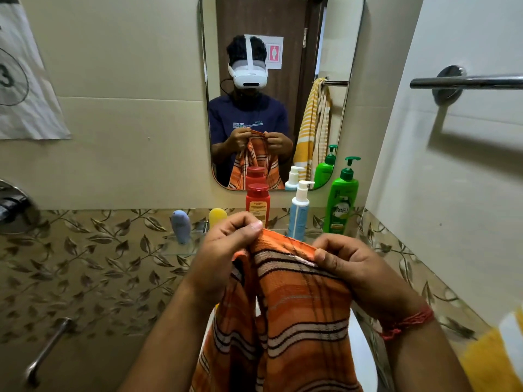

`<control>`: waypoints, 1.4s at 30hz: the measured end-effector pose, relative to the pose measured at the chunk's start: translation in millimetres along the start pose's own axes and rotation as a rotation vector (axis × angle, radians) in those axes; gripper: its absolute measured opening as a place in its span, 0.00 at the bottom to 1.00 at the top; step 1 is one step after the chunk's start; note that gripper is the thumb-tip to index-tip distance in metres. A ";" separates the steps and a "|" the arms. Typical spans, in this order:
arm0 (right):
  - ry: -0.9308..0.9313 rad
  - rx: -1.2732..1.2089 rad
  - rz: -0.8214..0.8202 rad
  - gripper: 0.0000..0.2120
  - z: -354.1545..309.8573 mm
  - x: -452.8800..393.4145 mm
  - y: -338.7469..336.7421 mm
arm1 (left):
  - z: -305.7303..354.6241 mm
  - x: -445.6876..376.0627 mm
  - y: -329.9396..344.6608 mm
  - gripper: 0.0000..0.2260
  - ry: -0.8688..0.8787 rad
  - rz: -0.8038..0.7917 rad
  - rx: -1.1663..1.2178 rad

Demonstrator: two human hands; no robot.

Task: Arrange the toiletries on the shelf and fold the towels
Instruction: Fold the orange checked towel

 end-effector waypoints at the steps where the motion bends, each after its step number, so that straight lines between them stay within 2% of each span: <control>1: -0.008 0.049 0.030 0.10 -0.8 1.3 -1.7 | 1.3 -0.3 -3.2 0.08 -0.010 0.032 0.061; 3: -0.048 0.123 0.096 0.07 -4.4 1.1 -3.4 | 3.2 -1.8 -11.2 0.08 -0.021 0.077 0.090; 5: -0.091 0.152 0.137 0.08 -8.5 -2.1 -1.2 | 4.9 -3.6 -13.9 0.10 -0.023 0.059 -0.091; 7: -0.124 0.193 0.132 0.10 -13.5 -6.2 5.5 | 6.2 -3.7 -5.5 0.11 -0.033 -0.073 -0.308; 9: -0.145 0.288 0.110 0.09 -16.8 -9.9 13.9 | 6.2 -2.4 9.0 0.17 -0.026 -0.206 -0.433; 12: -0.215 0.422 0.143 0.11 -18.2 -13.6 22.7 | 4.6 -1.6 17.3 0.12 0.013 -0.252 -0.532; 15: -0.156 0.444 0.126 0.12 -16.7 -9.0 17.9 | 3.4 0.0 3.4 0.09 0.009 -0.208 -0.454; 18: -0.012 0.373 0.020 0.10 -12.7 1.5 5.3 | 4.8 2.5 -9.7 0.10 0.060 -0.065 -0.327; 19: -0.006 0.373 0.028 0.09 -10.6 3.3 2.0 | 4.1 2.3 -12.6 0.11 0.060 -0.002 -0.282; 21: -0.051 0.454 0.141 0.07 -6.5 2.9 -2.6 | 0.4 1.0 -17.2 0.10 0.011 0.088 -0.258; 24: -0.116 0.544 0.277 0.09 -4.3 -2.5 3.8 | -5.5 1.2 -16.0 0.11 -0.067 0.017 -0.379; 27: -0.182 0.611 0.251 0.08 -4.0 -10.4 25.7 | -7.5 0.8 0.7 0.18 -0.074 -0.151 -0.416; 29: -0.245 0.672 0.285 0.07 -1.6 -14.6 35.7 | -8.1 0.8 11.4 0.12 -0.036 -0.189 -0.508; 30: -0.278 0.714 0.310 0.07 0.1 -15.9 36.5 | -7.6 1.0 14.6 0.09 -0.011 -0.168 -0.532; 32: -0.309 0.863 0.322 0.05 3.9 -16.1 29.6 | -8.9 1.9 10.1 0.13 0.012 -0.038 -0.491; 34: -0.272 1.068 0.283 0.04 10.3 -13.7 17.7 | -11.1 1.5 0.3 0.14 0.016 0.094 -0.419; 37: -0.204 1.227 0.266 0.04 21.9 -9.2 4.3 | -14.3 2.8 -6.1 0.13 0.015 0.171 -0.329; 40: -0.154 1.259 0.291 0.05 31.5 -11.3 0.8 | -13.8 3.0 -5.8 0.14 0.018 0.175 -0.320; 42: -0.097 1.067 0.305 0.08 35.4 -14.8 1.5 | -11.2 2.3 -4.0 0.14 0.021 0.179 -0.312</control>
Point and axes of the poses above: each hand's wrist, its own x-axis away from the middle knuckle, its own y-axis out of the palm, z = x × y, the point moved 1 cm from there along -x, towards the middle knuckle, and after that the axes turned 4 degrees about z, right-handed, at the moved point
